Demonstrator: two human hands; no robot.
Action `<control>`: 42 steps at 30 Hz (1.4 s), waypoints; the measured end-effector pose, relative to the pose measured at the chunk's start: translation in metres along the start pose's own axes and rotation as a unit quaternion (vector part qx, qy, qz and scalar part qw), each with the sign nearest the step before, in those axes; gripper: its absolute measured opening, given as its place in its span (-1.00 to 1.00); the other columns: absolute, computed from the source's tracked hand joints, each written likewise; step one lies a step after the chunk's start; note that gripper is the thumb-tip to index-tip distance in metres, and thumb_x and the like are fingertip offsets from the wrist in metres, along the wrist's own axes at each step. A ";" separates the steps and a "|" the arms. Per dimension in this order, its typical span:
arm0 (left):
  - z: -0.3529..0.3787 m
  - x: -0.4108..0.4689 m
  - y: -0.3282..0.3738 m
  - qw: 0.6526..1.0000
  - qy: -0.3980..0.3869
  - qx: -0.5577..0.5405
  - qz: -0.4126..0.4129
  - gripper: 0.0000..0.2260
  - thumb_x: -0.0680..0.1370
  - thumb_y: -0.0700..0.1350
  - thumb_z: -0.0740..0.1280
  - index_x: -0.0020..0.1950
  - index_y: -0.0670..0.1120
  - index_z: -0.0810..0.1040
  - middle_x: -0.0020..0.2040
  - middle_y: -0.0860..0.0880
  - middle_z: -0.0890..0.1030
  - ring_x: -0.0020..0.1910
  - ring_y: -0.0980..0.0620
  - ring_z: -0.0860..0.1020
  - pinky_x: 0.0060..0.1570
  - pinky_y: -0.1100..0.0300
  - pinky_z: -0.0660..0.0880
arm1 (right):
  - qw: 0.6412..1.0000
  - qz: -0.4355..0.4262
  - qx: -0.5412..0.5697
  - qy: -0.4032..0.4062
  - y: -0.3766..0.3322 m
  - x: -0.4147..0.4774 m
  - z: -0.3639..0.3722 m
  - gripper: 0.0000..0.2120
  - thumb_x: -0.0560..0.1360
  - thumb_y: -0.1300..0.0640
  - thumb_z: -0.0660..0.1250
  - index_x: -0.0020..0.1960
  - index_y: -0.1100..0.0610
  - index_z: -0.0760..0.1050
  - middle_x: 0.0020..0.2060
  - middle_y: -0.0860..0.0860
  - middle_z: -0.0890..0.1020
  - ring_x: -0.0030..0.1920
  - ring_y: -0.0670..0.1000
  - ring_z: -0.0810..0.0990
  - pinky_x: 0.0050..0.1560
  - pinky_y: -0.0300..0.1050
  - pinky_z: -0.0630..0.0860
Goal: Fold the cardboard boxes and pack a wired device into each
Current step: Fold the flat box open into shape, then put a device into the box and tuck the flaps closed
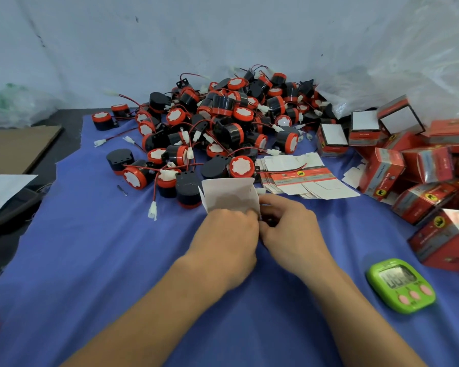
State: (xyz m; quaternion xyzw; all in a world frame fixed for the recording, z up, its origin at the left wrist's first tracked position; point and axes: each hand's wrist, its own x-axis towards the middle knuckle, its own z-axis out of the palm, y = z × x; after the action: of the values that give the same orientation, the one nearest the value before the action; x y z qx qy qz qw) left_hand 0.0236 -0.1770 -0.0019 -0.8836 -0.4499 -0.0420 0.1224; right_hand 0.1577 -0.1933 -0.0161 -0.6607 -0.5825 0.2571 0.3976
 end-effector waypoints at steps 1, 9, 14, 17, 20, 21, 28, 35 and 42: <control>-0.001 0.002 -0.001 1.000 0.005 0.006 -0.005 -0.78 0.63 -0.11 0.21 0.26 0.00 0.49 0.11 -0.04 0.68 -0.03 -0.07 0.65 -0.23 0.09 0.36 | 1.000 0.001 0.009 0.000 0.000 0.000 -0.001 -0.60 0.49 0.26 0.40 0.19 -0.15 0.66 -0.08 -0.24 0.75 -0.06 -0.24 0.69 0.08 -0.16 0.62; 0.001 0.001 -0.008 0.995 0.087 -0.056 -0.017 -0.82 0.64 0.05 0.22 -0.08 0.06 0.56 -0.09 0.01 0.70 -0.16 -0.01 0.63 -0.28 0.11 0.26 | 0.999 0.012 -0.025 0.032 0.003 0.003 -0.005 -0.47 0.45 0.38 0.25 0.25 -0.10 0.66 0.06 -0.25 0.71 0.09 -0.23 0.64 0.12 -0.32 0.57; -0.006 -0.006 -0.017 0.901 0.373 -0.222 -0.024 -0.89 0.39 -0.06 0.35 -0.32 -0.02 0.61 -0.37 0.05 0.61 -0.34 -0.02 0.52 -0.31 0.11 0.40 | 0.993 -0.007 -0.025 0.111 0.004 0.012 -0.007 -0.51 0.46 0.35 0.28 0.22 -0.08 0.66 0.02 -0.23 0.69 0.05 -0.23 0.58 -0.08 -0.63 0.35; -0.008 -0.003 -0.036 0.842 0.436 -0.281 -0.147 -0.94 0.39 -0.08 0.32 -0.20 -0.01 0.57 -0.29 0.09 0.53 -0.23 0.02 0.46 -0.30 0.11 0.36 | 0.988 -0.027 -0.096 0.113 -0.002 0.027 -0.009 -0.68 0.49 0.27 0.31 0.04 -0.07 0.72 -0.11 -0.17 0.72 -0.04 -0.07 0.61 -0.04 -0.30 0.51; 0.002 0.000 -0.051 0.795 0.351 -0.411 -0.276 -0.77 0.39 0.00 0.35 0.04 0.11 0.49 -0.11 0.15 0.49 -0.12 0.11 0.45 -0.25 0.13 0.40 | 0.981 -0.040 -0.164 0.091 -0.016 0.054 -0.015 -0.82 0.51 0.18 0.38 0.02 -0.01 0.71 -0.09 -0.04 0.75 -0.03 0.11 0.66 -0.01 0.04 0.61; 0.008 0.000 -0.055 0.771 0.316 -0.457 -0.312 -0.75 0.39 0.05 0.35 0.06 0.16 0.48 -0.08 0.18 0.51 -0.12 0.13 0.48 -0.25 0.12 0.40 | 0.981 -0.052 -0.167 0.078 -0.021 0.064 -0.016 -0.82 0.51 0.17 0.41 0.08 0.01 0.70 -0.04 0.01 0.75 0.02 0.14 0.66 0.04 0.07 0.61; 0.028 0.000 -0.061 0.701 0.233 -0.602 -0.303 -0.75 0.41 0.16 0.30 -0.09 0.11 0.71 -0.15 0.20 0.71 -0.10 0.24 0.63 -0.17 0.23 0.52 | 0.964 -0.050 -0.258 -0.049 -0.025 0.108 0.010 -0.67 0.56 0.18 0.40 0.29 0.06 0.44 0.06 0.13 0.67 0.05 0.25 0.59 -0.01 0.07 0.53; 0.033 0.002 -0.058 0.731 0.216 -0.578 -0.291 -0.48 0.52 0.28 0.24 -0.38 -0.14 0.37 -0.39 -0.18 0.43 -0.39 0.00 0.35 -0.33 -0.03 0.30 | 0.997 -0.035 -0.026 0.062 -0.030 0.096 -0.012 -0.58 0.50 0.18 0.47 0.28 -0.07 0.43 0.01 -0.10 0.58 -0.11 -0.11 0.58 -0.17 -0.20 0.47; 0.037 0.004 -0.058 0.744 0.202 -0.572 -0.280 -0.56 0.62 0.17 0.34 -0.33 -0.10 0.58 -0.37 -0.02 0.56 -0.40 0.13 0.44 -0.33 0.14 0.43 | 0.983 -0.124 0.135 0.001 -0.058 0.010 -0.054 -0.50 0.39 0.20 0.48 0.28 -0.12 0.61 0.11 -0.25 0.71 0.14 -0.20 0.66 0.12 -0.27 0.60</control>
State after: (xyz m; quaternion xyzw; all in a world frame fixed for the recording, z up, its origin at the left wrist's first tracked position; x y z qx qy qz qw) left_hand -0.0226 -0.1317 -0.0262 -0.5928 -0.5334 -0.5015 -0.3356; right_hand 0.1702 -0.1956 0.0628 -0.5242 -0.6195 0.2817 0.5119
